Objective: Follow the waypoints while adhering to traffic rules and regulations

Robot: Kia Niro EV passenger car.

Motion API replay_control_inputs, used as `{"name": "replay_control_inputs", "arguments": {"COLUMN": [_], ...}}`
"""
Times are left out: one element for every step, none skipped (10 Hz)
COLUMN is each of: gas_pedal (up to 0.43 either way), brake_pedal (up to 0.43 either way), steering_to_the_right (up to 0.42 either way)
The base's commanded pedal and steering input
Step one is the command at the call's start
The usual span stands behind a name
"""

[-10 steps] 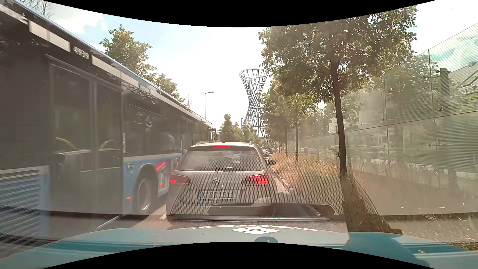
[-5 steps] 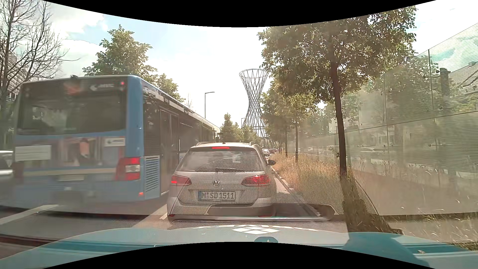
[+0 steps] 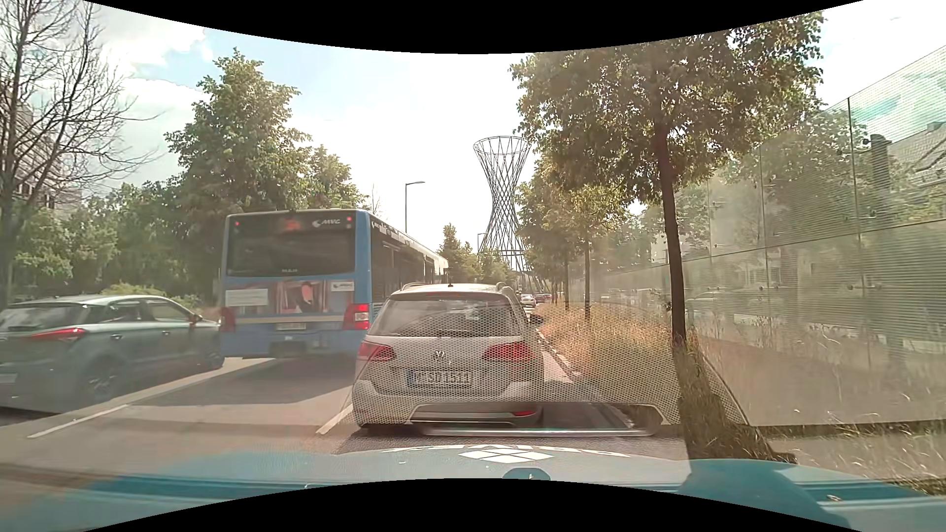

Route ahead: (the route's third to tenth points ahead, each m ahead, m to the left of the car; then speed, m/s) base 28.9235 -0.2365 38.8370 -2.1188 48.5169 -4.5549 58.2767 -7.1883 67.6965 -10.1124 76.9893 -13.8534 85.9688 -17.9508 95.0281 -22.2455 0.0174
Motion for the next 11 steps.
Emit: {"name": "replay_control_inputs", "arguments": {"gas_pedal": [0.000,0.000,0.287,0.299,0.311,0.319,0.350,0.350,0.370,0.390,0.398], "brake_pedal": [0.000,0.000,0.000,0.000,0.000,0.000,0.000,0.000,0.000,0.000,0.000], "steering_to_the_right": [0.017,0.017,0.017,0.016,0.015,0.012,0.011,0.011,0.011,0.011,0.009]}}
